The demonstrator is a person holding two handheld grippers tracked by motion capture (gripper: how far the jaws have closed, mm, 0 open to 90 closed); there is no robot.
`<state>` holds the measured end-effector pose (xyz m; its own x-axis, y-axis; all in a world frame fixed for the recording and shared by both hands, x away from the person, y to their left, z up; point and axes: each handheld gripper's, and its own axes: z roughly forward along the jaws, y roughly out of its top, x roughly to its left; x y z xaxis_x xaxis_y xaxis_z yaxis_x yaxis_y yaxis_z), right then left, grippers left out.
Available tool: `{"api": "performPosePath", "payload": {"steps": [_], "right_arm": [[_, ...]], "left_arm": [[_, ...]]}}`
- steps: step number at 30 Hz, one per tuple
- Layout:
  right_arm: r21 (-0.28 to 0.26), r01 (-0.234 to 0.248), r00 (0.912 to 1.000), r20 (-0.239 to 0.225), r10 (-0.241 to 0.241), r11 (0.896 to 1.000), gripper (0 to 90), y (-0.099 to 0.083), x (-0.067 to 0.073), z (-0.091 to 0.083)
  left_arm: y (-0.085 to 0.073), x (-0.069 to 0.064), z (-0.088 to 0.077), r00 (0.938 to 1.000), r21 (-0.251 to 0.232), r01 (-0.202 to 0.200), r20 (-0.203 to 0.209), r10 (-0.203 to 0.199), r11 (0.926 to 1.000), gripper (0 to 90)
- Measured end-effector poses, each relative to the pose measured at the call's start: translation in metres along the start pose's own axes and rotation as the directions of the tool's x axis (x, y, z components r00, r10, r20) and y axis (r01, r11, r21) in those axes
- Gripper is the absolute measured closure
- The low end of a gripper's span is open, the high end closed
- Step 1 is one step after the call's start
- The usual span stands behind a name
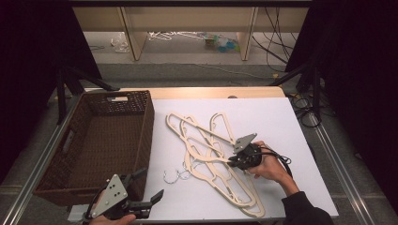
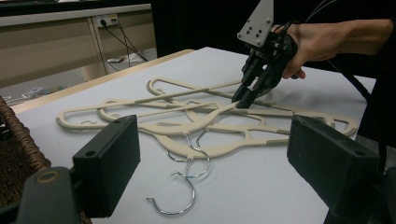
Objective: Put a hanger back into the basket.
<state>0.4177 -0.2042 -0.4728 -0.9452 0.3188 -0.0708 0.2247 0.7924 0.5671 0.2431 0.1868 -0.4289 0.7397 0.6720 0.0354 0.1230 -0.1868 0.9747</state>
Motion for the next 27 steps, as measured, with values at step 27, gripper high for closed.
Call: {"api": "performPosePath", "payload": {"steps": [27], "right_arm": [[0.039, -0.054, 0.9972, 0.053, 0.052, 0.998, 79.3, 0.001, 0.027, -0.054]], "left_arm": [[-0.004, -0.017, 0.021, 0.9951, 0.110, -0.094, 0.041, 0.090, 0.9895, 19.1]]}}
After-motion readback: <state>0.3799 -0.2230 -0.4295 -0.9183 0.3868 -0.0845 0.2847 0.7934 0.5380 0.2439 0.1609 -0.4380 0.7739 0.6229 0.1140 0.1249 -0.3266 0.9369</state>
